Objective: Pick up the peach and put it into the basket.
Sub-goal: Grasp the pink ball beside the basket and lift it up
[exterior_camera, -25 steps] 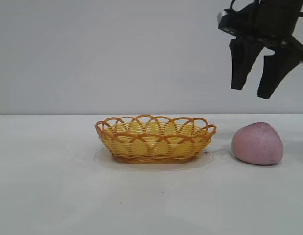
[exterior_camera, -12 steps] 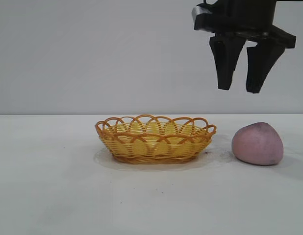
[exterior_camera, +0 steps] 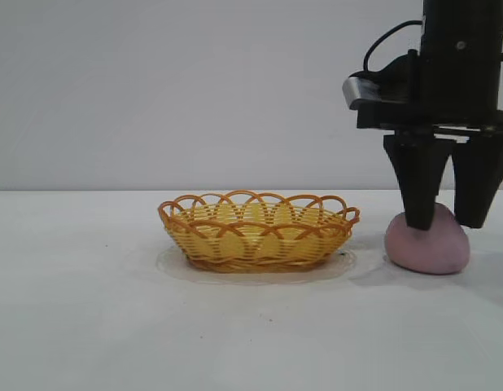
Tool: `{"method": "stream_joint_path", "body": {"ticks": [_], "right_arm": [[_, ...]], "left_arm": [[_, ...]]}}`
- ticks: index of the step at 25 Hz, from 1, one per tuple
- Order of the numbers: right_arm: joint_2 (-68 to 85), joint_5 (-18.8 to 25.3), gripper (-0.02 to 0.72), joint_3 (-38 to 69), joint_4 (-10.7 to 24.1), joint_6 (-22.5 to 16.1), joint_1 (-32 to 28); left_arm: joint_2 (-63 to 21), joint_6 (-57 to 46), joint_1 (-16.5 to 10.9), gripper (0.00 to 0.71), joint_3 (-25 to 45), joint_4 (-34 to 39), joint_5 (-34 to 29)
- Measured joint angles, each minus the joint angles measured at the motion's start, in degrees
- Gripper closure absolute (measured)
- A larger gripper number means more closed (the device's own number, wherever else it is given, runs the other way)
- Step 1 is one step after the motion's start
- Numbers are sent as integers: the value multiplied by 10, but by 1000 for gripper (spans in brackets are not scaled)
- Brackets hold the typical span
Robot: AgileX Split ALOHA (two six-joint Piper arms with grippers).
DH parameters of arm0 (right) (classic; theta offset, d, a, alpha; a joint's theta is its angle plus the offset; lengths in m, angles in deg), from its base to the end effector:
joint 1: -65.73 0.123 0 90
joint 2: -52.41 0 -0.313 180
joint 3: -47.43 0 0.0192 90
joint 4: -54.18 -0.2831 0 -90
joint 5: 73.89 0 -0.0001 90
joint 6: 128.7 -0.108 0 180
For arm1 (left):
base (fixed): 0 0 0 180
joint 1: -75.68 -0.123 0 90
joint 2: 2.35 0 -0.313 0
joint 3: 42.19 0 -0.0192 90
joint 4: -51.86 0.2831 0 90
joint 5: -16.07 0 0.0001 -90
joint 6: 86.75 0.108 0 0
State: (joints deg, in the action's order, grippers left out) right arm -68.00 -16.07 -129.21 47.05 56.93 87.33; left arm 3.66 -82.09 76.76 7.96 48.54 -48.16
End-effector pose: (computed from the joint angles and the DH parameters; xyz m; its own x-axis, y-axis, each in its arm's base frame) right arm 0.3693 0.1584 0.1442 -0.9175 -0.3972 0.0209 -0.3930 0.9134 0.1057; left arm 0.0061 -0.0058 0.2748 -0.5009 0.0655 -0.8631 0.0921 0.9955 0.0221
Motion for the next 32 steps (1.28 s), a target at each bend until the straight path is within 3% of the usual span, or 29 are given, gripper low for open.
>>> {"method": "stream_joint_path", "body": {"ticks": [9,12,16,23,25,28,32], "right_arm": [[0,2,347,1,0,-2,0],[0,-20,347,1,2,-2,0],[0,-35,475,1,2,-4,0],[-13,-33,486,1,3,0,0],[-14,-28,610,1,3,8,0],[-14,-24,703,1,6,14,0],[5,-21,703,1,19,17,0]], "left_arm": [[0,0,0,249,0,0,0],[0,0,0,249,0,0,0],[0,0,0,249,0,0,0],[0,0,0,249,0,0,0],[0,0,0,249,0,0,0],[0,0,0,249,0,0,0],[0,0,0,249,0,0,0]]}}
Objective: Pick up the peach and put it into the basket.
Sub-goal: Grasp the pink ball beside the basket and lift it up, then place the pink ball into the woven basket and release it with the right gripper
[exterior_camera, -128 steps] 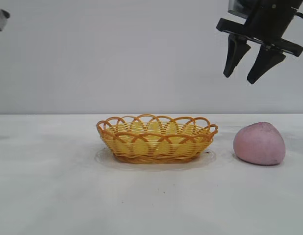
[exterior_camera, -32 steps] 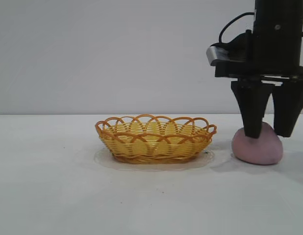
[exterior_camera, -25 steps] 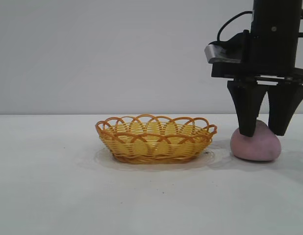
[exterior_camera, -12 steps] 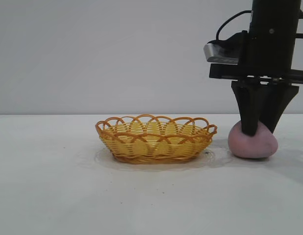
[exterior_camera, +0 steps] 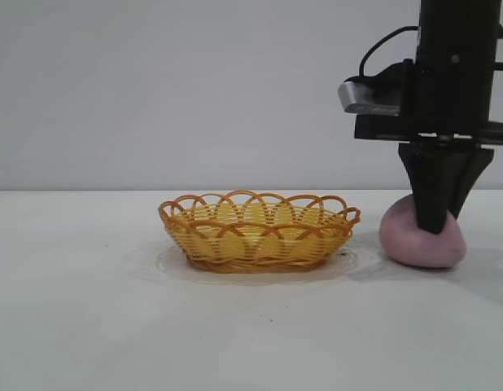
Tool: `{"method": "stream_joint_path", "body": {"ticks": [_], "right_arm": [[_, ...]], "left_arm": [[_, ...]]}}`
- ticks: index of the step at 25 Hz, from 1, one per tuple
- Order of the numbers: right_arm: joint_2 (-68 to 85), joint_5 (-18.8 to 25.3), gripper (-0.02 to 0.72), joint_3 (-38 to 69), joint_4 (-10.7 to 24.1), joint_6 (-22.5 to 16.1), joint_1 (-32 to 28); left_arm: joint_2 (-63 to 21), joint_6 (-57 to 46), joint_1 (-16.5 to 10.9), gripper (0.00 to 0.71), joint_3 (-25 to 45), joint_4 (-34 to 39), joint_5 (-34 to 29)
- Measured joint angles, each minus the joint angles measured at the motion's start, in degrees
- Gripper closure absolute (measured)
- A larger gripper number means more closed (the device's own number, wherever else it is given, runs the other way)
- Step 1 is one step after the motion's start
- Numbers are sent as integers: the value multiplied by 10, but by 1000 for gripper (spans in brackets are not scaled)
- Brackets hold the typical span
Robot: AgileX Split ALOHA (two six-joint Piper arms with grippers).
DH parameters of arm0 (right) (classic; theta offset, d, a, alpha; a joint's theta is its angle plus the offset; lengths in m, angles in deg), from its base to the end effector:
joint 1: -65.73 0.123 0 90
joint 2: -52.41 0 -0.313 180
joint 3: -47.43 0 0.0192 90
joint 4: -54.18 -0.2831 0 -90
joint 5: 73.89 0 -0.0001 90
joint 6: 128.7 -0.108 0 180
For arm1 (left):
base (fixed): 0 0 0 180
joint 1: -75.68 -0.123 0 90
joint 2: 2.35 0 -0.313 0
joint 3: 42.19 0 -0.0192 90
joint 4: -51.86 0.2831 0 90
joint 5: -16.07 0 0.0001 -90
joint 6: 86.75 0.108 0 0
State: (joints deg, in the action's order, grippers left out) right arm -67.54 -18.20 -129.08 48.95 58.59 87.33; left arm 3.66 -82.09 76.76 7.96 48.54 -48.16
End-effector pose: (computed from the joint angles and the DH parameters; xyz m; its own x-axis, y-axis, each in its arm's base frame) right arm 0.3734 0.1566 0.1465 -0.8991 -0.4371 -0.0228 -0.4375 0.8962 0.0738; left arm 0.0061 -0.0058 0.2748 -0.5009 0.0655 -0.8631 0.0921 0.9955 0.0221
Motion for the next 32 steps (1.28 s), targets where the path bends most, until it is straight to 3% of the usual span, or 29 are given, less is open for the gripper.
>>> {"method": "stream_joint_path", "body": {"ticks": [8,13,15,23,32], "right_arm": [[79,53,703,-86,19,2,0],[100,62,703,-130,-62,9,3],[98,62,703,-130,-71,10,13],[46,31,703,-130,-80,10,109],[-33,0,703,-130,-82,18,121]], "left_arm": [[0,0,0,249,0,0,0],[0,0,0,249,0,0,0],[0,0,0,249,0,0,0],[0,0,0,249,0,0,0],[0,0,0,249,0,0,0]]}}
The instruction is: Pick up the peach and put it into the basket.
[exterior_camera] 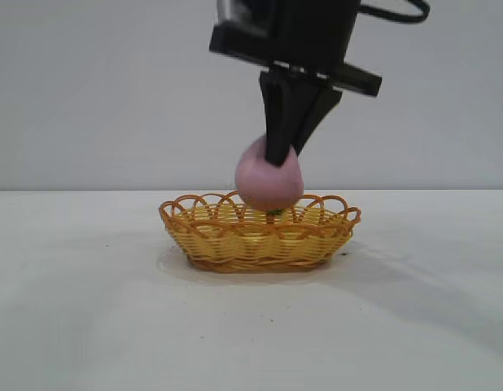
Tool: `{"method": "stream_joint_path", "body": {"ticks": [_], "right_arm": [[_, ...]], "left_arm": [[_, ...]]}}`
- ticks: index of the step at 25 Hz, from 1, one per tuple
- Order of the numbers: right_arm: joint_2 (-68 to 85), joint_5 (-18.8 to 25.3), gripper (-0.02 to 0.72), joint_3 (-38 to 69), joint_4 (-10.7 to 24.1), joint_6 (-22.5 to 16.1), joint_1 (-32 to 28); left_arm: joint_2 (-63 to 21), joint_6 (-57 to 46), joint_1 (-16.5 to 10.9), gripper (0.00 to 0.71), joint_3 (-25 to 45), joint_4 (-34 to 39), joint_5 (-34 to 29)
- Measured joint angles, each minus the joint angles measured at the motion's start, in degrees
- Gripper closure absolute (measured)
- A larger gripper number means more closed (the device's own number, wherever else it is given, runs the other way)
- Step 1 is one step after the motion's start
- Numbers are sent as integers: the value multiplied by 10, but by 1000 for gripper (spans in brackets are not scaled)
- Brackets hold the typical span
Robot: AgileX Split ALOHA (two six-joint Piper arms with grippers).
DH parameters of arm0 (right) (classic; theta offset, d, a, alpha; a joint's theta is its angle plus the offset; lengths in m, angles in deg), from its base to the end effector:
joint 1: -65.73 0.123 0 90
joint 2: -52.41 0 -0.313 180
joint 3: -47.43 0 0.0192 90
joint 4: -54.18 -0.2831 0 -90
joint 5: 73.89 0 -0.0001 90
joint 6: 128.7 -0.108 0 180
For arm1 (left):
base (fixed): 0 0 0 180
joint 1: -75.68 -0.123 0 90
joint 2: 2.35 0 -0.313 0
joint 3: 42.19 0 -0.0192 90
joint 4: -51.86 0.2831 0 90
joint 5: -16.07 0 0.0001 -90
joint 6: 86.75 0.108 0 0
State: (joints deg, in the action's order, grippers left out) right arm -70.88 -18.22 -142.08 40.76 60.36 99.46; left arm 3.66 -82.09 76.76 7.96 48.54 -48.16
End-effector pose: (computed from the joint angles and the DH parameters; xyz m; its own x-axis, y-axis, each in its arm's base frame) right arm 0.3705 0.2722 0.1841 -0.8013 -0.5637 -0.2003 -0.5959 0.7819 0.1831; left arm 0.0061 -0.0058 0.2748 -0.5009 0.0655 -0.8631 0.0921 0.9955 0.0221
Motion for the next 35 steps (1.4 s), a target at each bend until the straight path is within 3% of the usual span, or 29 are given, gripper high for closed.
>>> {"method": "stream_joint_path", "body": {"ticks": [1,2,5,6,11,14,17,18,24,30,35], "right_arm": [[-5,0,703,0,-3,3,0],[-8,-1,645,0,-5,4,0],[-15,-1,645,0,-8,6,0],[-16,-2,577,0,-8,6,0],[-16,-11,378,0,-10,7,0],[-16,-9,289,-1,-10,7,0],[-16,6,307,-8,-10,7,0],[-13,9,265,-13,-7,7,0],[4,45,280,-78,27,7,-18],[6,92,280,-131,61,6,-106],[7,100,280,-132,95,6,-191]], "left_arm": [[0,0,0,249,0,0,0],[0,0,0,249,0,0,0],[0,0,0,249,0,0,0],[0,0,0,249,0,0,0],[0,0,0,249,0,0,0],[0,0,0,249,0,0,0],[0,0,0,249,0,0,0],[0,0,0,249,0,0,0],[0,0,0,249,0,0,0],[0,0,0,249,0,0,0],[0,0,0,249,0,0,0]]}}
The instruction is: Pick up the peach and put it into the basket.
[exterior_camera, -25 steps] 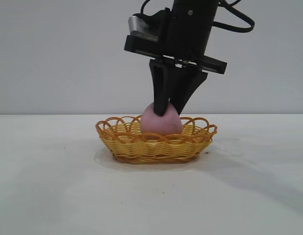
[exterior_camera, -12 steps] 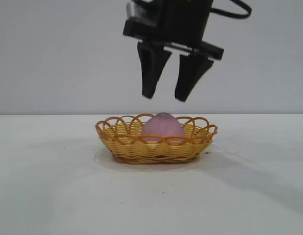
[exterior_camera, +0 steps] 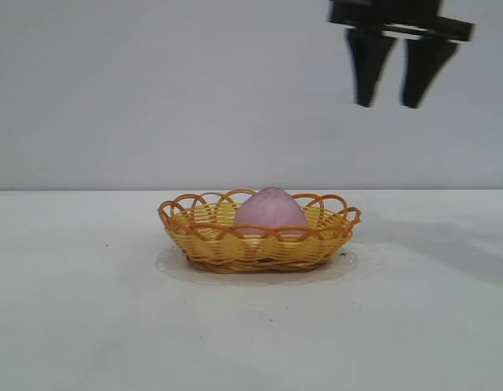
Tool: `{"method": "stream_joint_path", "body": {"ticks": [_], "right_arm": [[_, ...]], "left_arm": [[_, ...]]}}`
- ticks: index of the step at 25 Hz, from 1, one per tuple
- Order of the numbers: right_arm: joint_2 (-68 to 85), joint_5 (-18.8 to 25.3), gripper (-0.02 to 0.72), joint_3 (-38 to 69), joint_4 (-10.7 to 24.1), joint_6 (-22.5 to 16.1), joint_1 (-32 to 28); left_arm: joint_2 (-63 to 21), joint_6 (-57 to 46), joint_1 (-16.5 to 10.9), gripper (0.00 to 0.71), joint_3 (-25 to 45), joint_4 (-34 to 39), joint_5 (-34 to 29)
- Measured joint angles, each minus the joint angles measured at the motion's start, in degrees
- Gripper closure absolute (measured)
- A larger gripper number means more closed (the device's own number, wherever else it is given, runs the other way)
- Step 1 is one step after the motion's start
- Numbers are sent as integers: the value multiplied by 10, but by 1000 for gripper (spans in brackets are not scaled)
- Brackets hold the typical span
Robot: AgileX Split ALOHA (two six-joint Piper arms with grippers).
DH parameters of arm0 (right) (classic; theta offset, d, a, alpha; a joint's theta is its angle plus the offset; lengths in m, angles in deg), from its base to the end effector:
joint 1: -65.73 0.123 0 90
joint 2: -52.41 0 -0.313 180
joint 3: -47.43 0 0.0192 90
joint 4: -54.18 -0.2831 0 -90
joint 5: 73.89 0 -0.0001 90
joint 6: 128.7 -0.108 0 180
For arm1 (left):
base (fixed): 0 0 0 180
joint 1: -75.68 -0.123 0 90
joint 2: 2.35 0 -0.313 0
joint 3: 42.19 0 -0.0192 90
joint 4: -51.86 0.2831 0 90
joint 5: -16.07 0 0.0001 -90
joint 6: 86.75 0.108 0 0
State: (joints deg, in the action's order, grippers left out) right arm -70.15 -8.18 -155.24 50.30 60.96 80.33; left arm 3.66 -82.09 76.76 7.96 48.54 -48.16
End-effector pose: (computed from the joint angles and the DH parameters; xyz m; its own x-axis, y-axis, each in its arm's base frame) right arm 0.4603 0.1268 0.2527 -0.8905 -0.3766 -0.2554 -0.3953 0.9182 0.0241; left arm 0.0061 -0.0058 0.2748 -0.5009 0.0655 -0.8631 0.0921 0.9955 0.0221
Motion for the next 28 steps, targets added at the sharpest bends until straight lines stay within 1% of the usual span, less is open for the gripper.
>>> {"method": "stream_joint_path", "body": {"ticks": [2,7,10,12,15,20,23,28], "right_arm": [[0,3,280,0,7,0,-30],[0,13,280,0,3,0,-104],[0,30,280,0,-10,0,-143],[0,42,280,0,-25,0,-166],[1,48,280,0,-49,0,-195],[39,48,280,32,-64,-1,-203],[89,48,280,78,-71,-1,-195],[185,49,280,180,-73,-1,-175]], "left_arm": [[0,0,0,249,0,0,0],[0,0,0,249,0,0,0],[0,0,0,249,0,0,0],[0,0,0,249,0,0,0],[0,0,0,249,0,0,0],[0,0,0,249,0,0,0],[0,0,0,249,0,0,0],[0,0,0,249,0,0,0]]}}
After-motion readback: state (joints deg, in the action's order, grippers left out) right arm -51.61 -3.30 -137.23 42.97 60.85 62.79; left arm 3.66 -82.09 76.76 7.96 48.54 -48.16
